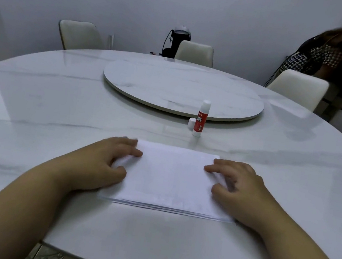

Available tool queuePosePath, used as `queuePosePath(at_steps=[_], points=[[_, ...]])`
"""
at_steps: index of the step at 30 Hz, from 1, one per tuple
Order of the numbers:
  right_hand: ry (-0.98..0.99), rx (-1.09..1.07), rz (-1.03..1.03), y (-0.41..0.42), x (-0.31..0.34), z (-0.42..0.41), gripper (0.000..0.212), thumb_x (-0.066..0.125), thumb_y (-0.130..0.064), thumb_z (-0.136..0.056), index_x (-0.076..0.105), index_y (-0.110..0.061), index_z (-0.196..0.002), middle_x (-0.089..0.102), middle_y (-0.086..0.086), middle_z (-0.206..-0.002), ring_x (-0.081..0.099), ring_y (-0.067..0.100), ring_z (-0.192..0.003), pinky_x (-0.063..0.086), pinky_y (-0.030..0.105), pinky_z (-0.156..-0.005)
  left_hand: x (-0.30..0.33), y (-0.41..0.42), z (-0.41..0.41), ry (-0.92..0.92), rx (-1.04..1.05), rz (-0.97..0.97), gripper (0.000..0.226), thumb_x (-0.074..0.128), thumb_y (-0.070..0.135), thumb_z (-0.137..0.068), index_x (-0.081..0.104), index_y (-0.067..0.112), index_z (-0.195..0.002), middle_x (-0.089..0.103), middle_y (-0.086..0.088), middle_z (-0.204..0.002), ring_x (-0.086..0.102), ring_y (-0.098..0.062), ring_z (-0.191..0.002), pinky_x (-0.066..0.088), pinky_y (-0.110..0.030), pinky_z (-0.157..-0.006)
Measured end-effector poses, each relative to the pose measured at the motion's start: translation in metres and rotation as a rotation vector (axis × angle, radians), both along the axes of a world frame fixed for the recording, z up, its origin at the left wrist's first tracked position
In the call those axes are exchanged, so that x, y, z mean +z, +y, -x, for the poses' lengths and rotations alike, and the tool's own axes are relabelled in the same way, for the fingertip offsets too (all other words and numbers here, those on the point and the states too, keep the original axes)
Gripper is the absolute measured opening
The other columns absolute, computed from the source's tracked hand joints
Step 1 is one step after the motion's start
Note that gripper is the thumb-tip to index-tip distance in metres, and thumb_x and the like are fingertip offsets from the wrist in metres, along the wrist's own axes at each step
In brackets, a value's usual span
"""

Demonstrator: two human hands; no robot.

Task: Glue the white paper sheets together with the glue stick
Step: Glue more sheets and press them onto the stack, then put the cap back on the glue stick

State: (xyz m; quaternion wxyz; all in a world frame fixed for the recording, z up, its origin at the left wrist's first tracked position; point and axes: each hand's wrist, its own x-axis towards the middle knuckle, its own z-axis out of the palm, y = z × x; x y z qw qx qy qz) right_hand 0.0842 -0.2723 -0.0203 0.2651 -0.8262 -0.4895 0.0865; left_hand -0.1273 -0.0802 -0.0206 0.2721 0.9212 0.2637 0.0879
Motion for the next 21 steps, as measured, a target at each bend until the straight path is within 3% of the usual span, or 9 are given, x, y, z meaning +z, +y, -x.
queuePosePath(at_steps=[3,6,9,11,13,17,19,21], points=[[-0.099,-0.002,0.046,0.000,0.003,0.007,0.040,0.051,-0.023,-0.086,0.057,-0.038,-0.123,0.046,-0.023,-0.139,0.032,0.002,-0.130,0.018,0.024,-0.109,-0.005,-0.003,-0.003,0.038,0.016,-0.071,0.047,0.042,0.016,-0.091,0.042,0.043,-0.129,0.026,0.024,-0.150,0.020,0.005,-0.138,0.015,-0.013,-0.106],[-0.161,0.009,0.072,-0.002,0.004,0.010,0.040,0.050,-0.024,-0.087,0.056,-0.037,-0.124,0.049,-0.021,-0.137,0.037,0.004,-0.127,0.022,0.022,-0.106,-0.004,-0.005,-0.003,0.097,0.006,-0.120,0.043,0.036,0.020,-0.094,0.037,0.044,-0.131,0.022,0.025,-0.151,0.018,0.005,-0.139,0.016,-0.014,-0.105],[-0.026,0.000,0.052,-0.001,0.010,0.003,0.037,0.054,-0.029,-0.086,0.059,-0.039,-0.121,0.050,-0.018,-0.139,0.044,0.005,-0.127,0.030,0.026,-0.108,0.003,-0.008,-0.005,0.181,-0.016,-0.183,0.041,0.031,0.031,-0.098,0.027,0.043,-0.137,0.012,0.025,-0.155,0.005,0.005,-0.142,0.012,-0.017,-0.108],[0.045,-0.036,-0.039,0.008,0.021,-0.007,0.040,0.058,-0.037,-0.085,0.056,-0.040,-0.125,0.052,-0.014,-0.138,0.051,0.007,-0.119,0.037,0.026,-0.099,0.010,-0.011,-0.012,0.206,-0.019,-0.239,0.050,0.029,0.044,-0.097,0.017,0.040,-0.145,0.003,0.023,-0.157,-0.003,0.004,-0.143,0.006,-0.019,-0.111],[0.046,-0.086,-0.092,0.027,0.031,-0.017,0.050,0.060,-0.045,-0.084,0.049,-0.037,-0.133,0.052,-0.011,-0.136,0.051,0.009,-0.108,0.037,0.025,-0.087,0.018,-0.013,-0.027,0.199,-0.025,-0.287,0.059,0.026,0.053,-0.095,0.006,0.038,-0.149,-0.005,0.019,-0.158,-0.009,0.000,-0.144,0.001,-0.024,-0.114],[0.238,-0.221,-0.162,0.085,0.035,-0.035,0.078,0.066,-0.052,-0.079,0.035,-0.021,-0.143,0.049,0.000,-0.140,0.051,0.018,-0.115,0.039,0.026,-0.071,0.017,-0.015,-0.060,0.213,-0.071,-0.383,0.068,0.020,0.059,-0.092,-0.005,0.033,-0.149,-0.015,0.010,-0.158,-0.017,-0.008,-0.144,-0.002,-0.034,-0.119],[0.294,-0.277,-0.187,0.106,0.031,-0.042,0.083,0.068,-0.052,-0.077,0.034,-0.015,-0.143,0.047,0.003,-0.142,0.051,0.021,-0.119,0.038,0.027,-0.076,0.007,-0.019,-0.067,0.199,-0.085,-0.393,0.068,0.020,0.060,-0.092,-0.005,0.032,-0.149,-0.015,0.010,-0.158,-0.018,-0.008,-0.144,-0.002,-0.036,-0.120],[0.336,-0.318,-0.219,0.120,0.025,-0.046,0.073,0.070,-0.047,-0.078,0.044,-0.012,-0.135,0.053,0.004,-0.134,0.055,0.021,-0.110,0.038,0.028,-0.080,-0.001,-0.019,-0.069,0.175,-0.079,-0.361,0.066,0.021,0.058,-0.093,-0.005,0.034,-0.149,-0.014,0.010,-0.158,-0.017,-0.007,-0.144,-0.003,-0.036,-0.120]])
